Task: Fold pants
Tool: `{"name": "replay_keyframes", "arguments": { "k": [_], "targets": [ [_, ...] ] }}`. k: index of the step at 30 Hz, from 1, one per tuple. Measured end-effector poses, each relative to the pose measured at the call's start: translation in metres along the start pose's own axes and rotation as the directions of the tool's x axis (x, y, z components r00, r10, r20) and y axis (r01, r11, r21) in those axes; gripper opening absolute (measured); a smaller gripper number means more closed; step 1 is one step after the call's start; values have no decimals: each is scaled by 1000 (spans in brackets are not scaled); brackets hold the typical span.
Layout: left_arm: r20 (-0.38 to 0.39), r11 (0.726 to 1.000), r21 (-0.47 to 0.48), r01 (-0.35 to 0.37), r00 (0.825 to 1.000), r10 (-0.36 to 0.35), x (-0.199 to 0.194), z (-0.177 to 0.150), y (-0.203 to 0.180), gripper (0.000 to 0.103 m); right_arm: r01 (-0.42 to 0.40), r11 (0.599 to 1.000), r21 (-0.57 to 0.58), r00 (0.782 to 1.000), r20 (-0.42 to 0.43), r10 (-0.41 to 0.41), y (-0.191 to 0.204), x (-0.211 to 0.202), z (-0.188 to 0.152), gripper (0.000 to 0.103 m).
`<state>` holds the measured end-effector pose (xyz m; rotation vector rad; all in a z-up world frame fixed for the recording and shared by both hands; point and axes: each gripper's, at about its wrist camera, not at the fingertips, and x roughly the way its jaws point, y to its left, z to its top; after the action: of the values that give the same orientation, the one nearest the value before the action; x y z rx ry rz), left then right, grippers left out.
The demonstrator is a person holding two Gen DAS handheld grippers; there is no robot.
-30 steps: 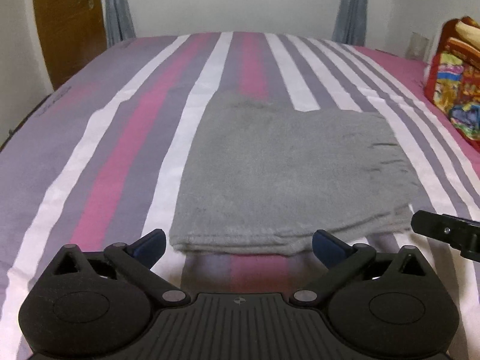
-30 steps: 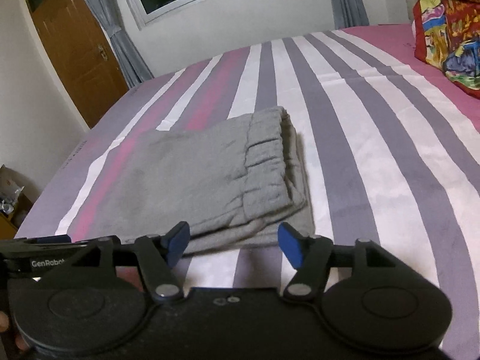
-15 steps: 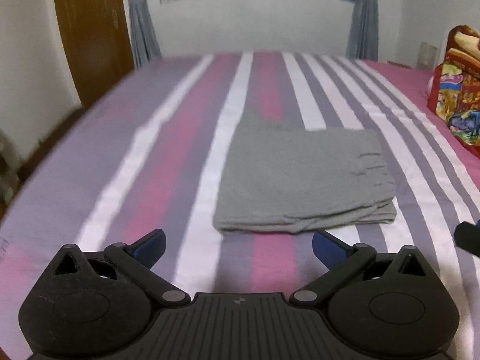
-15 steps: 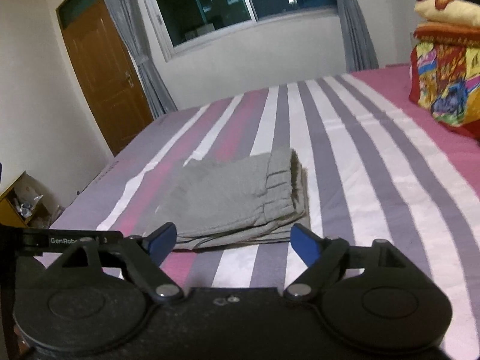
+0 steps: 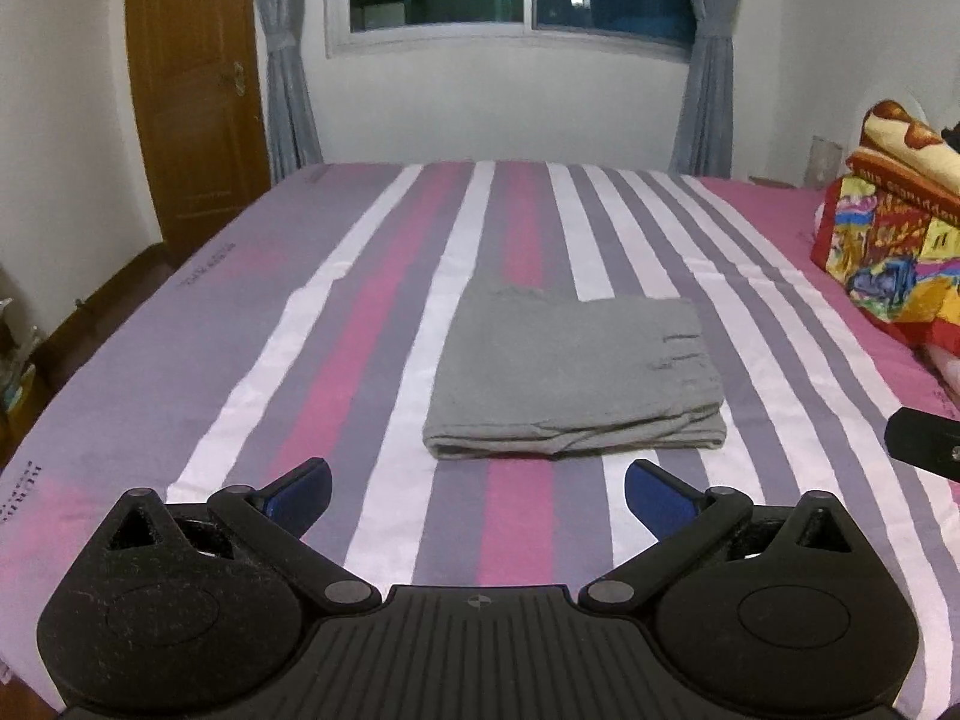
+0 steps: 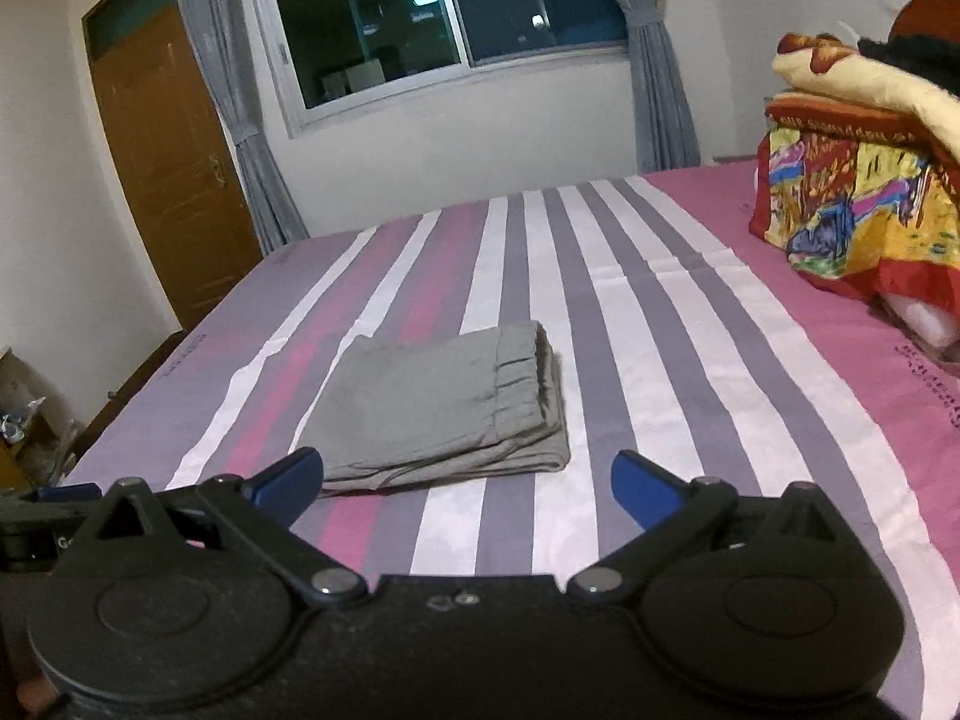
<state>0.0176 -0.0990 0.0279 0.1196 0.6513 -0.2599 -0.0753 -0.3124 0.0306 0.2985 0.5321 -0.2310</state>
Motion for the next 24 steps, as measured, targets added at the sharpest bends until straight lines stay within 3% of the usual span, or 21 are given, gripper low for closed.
{"name": "replay_keyframes", "arguments": {
  "k": [9,24],
  "targets": [
    [9,999,30,-20,1000,20,-13,-6,1,103,57,996,-74,995,88,-50,9,-18,-3,103],
    [7,999,34,25,1000,-25,-20,-4,-5,103,48,995,-85,997,67,-42,9,-11,-9,103]
  ]
}}
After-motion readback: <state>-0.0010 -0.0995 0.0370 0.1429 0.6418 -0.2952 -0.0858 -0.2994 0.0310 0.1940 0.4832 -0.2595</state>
